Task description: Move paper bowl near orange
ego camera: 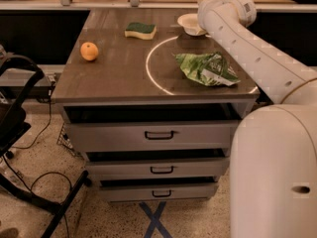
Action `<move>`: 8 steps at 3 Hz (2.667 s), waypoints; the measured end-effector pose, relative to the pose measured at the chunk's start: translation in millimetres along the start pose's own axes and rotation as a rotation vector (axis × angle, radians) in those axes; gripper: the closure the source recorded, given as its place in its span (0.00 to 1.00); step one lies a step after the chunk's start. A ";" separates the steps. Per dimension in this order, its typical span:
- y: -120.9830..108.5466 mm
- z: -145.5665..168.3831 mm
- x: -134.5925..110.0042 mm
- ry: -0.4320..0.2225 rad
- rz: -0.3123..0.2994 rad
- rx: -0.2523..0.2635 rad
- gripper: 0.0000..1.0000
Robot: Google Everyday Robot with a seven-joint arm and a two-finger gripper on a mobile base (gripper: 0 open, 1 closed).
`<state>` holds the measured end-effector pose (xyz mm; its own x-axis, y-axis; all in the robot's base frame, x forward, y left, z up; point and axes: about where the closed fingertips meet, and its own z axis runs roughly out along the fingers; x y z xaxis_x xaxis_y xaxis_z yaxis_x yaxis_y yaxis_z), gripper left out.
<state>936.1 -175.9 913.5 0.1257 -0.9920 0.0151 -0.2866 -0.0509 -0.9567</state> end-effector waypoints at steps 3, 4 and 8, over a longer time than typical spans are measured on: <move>14.0 14.7 0.6 0.026 -0.073 -0.043 0.89; 15.7 15.8 -0.4 0.025 -0.073 -0.046 1.00; -37.0 -45.1 12.1 -0.053 -0.090 -0.001 1.00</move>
Offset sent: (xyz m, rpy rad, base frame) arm 0.0081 -0.0015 -0.0118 -0.0744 0.0251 -0.0070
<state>905.5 -191.3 962.1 0.2012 -0.9758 0.0852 -0.2725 -0.1393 -0.9520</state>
